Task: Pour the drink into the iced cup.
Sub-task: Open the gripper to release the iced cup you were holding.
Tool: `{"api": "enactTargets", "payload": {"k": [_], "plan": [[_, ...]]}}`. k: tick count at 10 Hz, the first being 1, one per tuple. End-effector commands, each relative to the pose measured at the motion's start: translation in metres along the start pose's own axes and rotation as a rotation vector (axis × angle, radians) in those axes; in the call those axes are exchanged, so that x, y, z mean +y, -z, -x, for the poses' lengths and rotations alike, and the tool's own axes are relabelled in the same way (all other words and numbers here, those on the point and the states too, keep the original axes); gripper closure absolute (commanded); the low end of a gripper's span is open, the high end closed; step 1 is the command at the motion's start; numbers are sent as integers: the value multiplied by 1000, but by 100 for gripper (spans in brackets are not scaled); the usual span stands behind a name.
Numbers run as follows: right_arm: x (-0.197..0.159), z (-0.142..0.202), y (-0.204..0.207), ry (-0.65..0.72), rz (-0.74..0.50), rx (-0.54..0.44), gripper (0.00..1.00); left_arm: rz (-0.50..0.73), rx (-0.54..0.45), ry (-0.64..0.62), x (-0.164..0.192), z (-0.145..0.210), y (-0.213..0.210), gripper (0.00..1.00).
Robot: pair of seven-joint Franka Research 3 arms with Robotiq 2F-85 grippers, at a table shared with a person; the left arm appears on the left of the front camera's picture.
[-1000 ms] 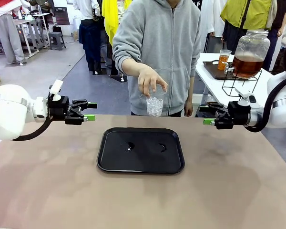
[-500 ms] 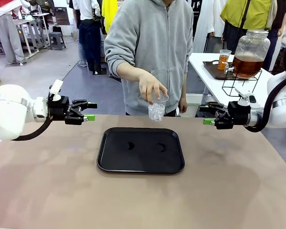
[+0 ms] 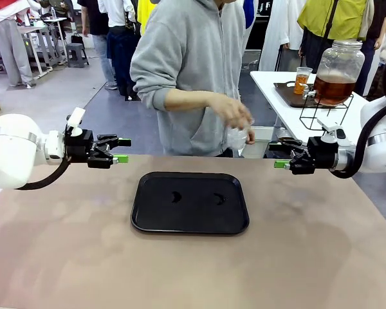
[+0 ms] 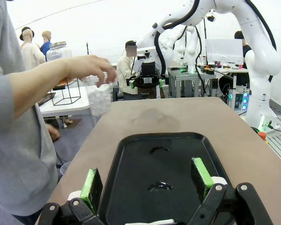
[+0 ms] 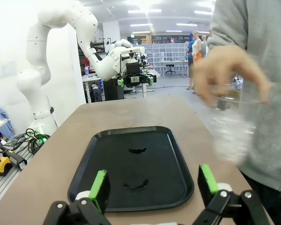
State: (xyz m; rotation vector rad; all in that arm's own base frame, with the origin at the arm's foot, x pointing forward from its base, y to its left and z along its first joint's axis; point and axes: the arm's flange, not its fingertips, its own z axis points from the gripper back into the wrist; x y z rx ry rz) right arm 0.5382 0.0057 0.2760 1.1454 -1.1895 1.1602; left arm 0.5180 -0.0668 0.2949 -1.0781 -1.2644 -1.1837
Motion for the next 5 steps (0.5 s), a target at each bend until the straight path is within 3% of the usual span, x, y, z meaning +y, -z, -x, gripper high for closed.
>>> {"api": "enactTargets", "payload": {"k": [1,5], "plan": [[-2,-5,3,9,8,0,0,3,-6,0,0,-2,1,0],[-2,-5,3,9,8,0,0,3,-6,0,0,-2,1,0]]}}
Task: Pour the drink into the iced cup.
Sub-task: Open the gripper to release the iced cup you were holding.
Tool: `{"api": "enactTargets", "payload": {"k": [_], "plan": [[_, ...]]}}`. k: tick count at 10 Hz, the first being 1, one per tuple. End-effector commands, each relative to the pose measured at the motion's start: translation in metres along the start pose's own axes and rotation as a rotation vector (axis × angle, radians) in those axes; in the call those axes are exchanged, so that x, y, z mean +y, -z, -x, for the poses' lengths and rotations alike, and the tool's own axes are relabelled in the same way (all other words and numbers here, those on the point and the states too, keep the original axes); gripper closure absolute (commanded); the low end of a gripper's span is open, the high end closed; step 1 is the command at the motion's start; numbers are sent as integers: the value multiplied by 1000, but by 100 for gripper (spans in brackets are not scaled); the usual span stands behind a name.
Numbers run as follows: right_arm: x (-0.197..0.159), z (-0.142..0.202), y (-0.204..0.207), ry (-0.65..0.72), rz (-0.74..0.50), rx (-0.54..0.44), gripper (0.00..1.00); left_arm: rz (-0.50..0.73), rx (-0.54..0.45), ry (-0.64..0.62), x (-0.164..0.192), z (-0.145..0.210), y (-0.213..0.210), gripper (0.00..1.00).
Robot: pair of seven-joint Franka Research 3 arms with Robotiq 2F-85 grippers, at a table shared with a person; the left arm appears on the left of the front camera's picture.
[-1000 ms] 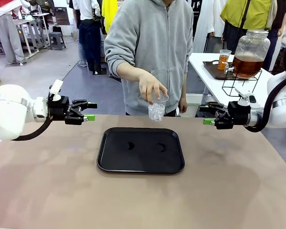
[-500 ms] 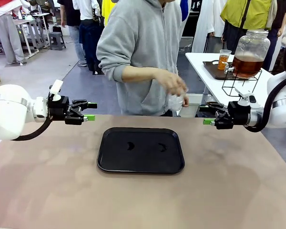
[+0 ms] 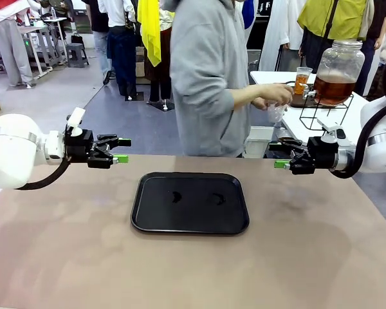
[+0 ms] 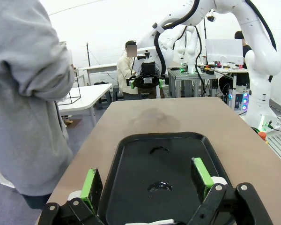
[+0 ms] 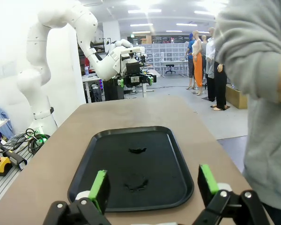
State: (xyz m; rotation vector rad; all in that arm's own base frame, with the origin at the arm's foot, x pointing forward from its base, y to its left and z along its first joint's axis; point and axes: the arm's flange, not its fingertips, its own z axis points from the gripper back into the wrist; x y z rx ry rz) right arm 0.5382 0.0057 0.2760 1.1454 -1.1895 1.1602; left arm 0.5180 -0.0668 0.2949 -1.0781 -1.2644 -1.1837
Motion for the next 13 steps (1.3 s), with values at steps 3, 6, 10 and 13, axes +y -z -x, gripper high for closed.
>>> {"api": "enactTargets", "payload": {"k": [3,6,10,13], "plan": [[-2,-5,3,9,8,0,0,3,-6,0,0,-2,1,0],[-2,-5,3,9,8,0,0,3,-6,0,0,-2,1,0],[-2,-5,3,9,8,0,0,3,-6,0,0,-2,1,0],[-2,-5,3,9,8,0,0,3,-6,0,0,-2,1,0]]}}
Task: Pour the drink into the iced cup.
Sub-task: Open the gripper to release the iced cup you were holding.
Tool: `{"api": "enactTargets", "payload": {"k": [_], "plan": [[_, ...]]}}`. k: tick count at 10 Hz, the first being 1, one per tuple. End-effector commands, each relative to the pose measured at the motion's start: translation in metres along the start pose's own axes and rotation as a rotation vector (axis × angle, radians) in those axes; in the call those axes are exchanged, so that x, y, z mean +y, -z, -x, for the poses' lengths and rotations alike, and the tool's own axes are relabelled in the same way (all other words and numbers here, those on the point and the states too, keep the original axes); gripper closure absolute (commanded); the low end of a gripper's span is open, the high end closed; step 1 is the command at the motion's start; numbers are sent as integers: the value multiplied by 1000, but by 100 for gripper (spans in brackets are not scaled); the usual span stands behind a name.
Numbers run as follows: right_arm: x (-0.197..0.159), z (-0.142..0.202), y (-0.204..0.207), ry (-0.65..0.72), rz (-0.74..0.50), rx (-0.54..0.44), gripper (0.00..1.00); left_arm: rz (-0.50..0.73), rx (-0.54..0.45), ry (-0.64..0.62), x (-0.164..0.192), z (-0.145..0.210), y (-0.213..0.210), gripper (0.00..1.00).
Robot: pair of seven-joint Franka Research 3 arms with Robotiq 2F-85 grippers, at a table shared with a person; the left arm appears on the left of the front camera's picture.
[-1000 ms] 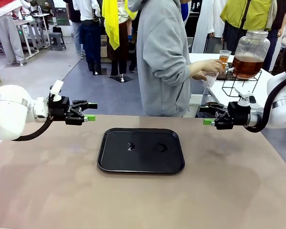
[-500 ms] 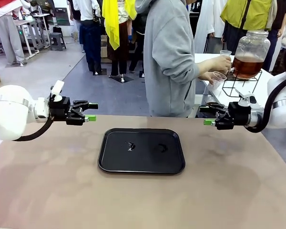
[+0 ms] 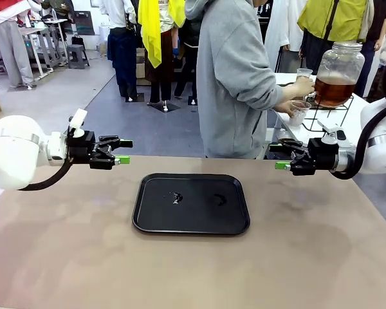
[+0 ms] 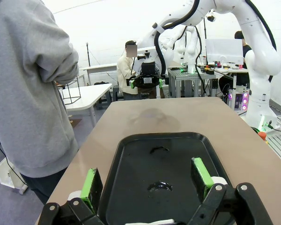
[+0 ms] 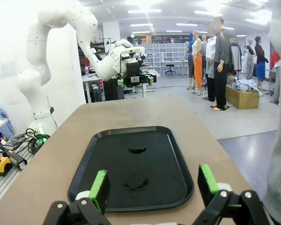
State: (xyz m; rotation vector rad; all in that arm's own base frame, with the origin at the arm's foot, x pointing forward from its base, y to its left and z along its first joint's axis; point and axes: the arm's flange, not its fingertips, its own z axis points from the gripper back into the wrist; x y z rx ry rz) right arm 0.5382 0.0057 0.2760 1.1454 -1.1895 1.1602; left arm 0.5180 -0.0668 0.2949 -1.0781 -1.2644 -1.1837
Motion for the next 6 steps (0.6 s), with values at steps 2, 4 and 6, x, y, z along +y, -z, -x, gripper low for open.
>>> {"api": "enactTargets", "payload": {"k": [2,4,6], "plan": [[-2,-5,3,9,8,0,0,3,-6,0,0,-2,1,0],[-2,-5,3,9,8,0,0,3,-6,0,0,-2,1,0],[-2,-5,3,9,8,0,0,3,-6,0,0,-2,1,0]]}}
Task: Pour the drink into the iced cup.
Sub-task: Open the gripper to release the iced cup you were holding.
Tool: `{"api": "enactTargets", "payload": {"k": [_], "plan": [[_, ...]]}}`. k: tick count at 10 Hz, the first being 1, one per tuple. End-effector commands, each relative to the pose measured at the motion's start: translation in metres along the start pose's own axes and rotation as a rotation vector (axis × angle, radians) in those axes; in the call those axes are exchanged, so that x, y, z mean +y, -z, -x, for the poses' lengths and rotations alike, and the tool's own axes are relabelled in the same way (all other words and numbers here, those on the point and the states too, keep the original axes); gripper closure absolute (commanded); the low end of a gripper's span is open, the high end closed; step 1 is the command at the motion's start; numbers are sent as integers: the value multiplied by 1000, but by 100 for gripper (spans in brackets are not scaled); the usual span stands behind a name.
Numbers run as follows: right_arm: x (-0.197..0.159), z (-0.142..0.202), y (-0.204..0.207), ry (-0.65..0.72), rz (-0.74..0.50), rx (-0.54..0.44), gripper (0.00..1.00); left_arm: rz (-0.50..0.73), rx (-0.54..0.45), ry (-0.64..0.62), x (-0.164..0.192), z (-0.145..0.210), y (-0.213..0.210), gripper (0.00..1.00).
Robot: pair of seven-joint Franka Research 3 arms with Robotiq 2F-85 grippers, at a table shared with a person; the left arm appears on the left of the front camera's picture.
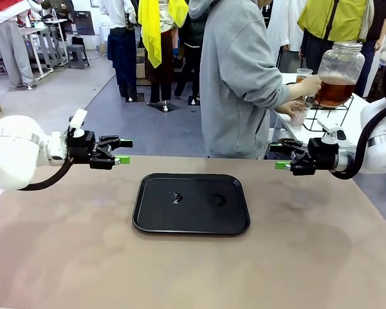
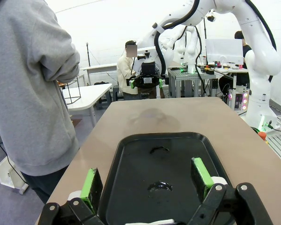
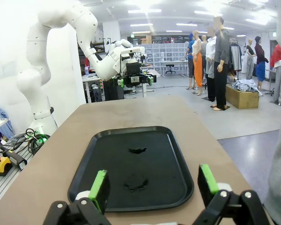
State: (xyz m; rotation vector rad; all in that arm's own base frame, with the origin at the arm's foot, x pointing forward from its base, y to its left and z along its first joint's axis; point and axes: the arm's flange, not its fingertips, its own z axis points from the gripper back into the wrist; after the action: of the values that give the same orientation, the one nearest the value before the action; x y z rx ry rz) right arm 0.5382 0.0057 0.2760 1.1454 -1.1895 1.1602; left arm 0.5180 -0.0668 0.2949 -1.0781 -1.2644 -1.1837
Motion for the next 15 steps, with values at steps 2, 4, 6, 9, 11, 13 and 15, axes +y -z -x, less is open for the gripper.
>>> {"api": "enactTargets", "payload": {"k": [2,4,6,9,11,13,15], "plan": [[-2,-5,3,9,8,0,0,3,-6,0,0,-2,1,0],[-2,-5,3,9,8,0,0,3,-6,0,0,-2,1,0],[-2,-5,3,9,8,0,0,3,-6,0,0,-2,1,0],[-2,-5,3,9,8,0,0,3,-6,0,0,-2,1,0],[-2,-5,3,9,8,0,0,3,-6,0,0,-2,1,0],[-2,-5,3,9,8,0,0,3,-6,0,0,-2,1,0],[-2,-5,3,9,8,0,0,3,-6,0,0,-2,1,0]]}}
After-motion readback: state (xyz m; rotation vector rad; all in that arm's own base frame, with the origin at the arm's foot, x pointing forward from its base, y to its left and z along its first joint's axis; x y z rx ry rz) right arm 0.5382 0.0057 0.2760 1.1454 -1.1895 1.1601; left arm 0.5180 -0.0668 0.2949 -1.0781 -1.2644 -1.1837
